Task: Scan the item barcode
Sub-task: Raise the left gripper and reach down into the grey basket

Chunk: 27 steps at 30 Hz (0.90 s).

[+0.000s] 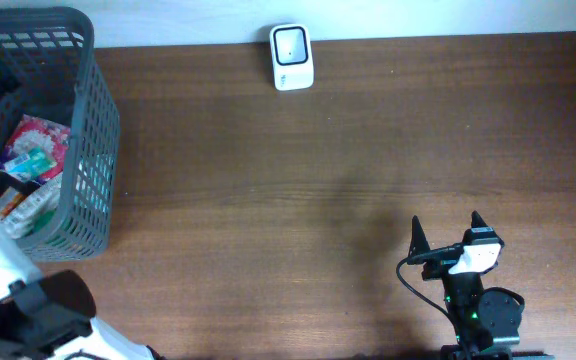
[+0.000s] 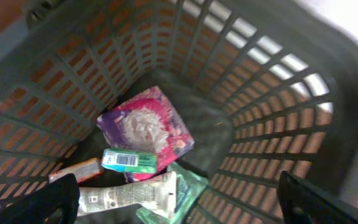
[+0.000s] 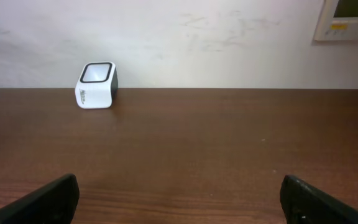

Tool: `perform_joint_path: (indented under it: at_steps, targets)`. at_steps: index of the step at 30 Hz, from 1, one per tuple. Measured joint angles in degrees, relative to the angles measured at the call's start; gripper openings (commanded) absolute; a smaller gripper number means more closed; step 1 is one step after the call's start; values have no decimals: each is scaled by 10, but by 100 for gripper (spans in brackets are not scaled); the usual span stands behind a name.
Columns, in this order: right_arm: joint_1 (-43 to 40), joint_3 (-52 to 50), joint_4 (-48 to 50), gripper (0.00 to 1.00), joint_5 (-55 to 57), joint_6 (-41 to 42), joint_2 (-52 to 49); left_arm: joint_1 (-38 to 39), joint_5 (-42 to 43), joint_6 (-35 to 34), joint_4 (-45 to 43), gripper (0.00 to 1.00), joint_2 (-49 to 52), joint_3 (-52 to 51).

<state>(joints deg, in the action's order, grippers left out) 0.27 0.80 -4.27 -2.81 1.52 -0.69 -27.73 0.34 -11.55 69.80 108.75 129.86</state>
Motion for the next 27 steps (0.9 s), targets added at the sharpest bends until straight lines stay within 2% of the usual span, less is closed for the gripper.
perform_joint_path:
  at_steps: [4, 11, 16, 17, 19, 22, 24, 25, 27]
  targets:
    - [0, 0, 0, 99, 0, 0, 0, 0, -46, 8, 23, 99, 26, 0]
    - [0, 0, 0, 99, 0, 0, 0, 17, -85, 116, 17, 99, 89, -1]
    - [0, 0, 0, 99, 0, 0, 0, 14, -105, 140, 3, 100, 122, -3]
    - [0, 0, 0, 99, 0, 0, 0, 13, -105, 142, 5, 95, 125, -3]
    - [0, 0, 0, 99, 0, 0, 0, 12, -103, 162, 0, 100, 131, -3]
    - [0, 0, 0, 99, 0, 0, 0, 12, -95, 218, -15, 87, 138, -3]
    - [0, 0, 0, 99, 0, 0, 0, 12, -78, 260, -17, 84, 146, -3]
    - [0, 0, 0, 99, 0, 0, 0, 12, -67, 288, -18, 79, 152, -4]
    - [0, 0, 0, 99, 0, 0, 0, 12, -52, 337, -19, 78, 162, -16]
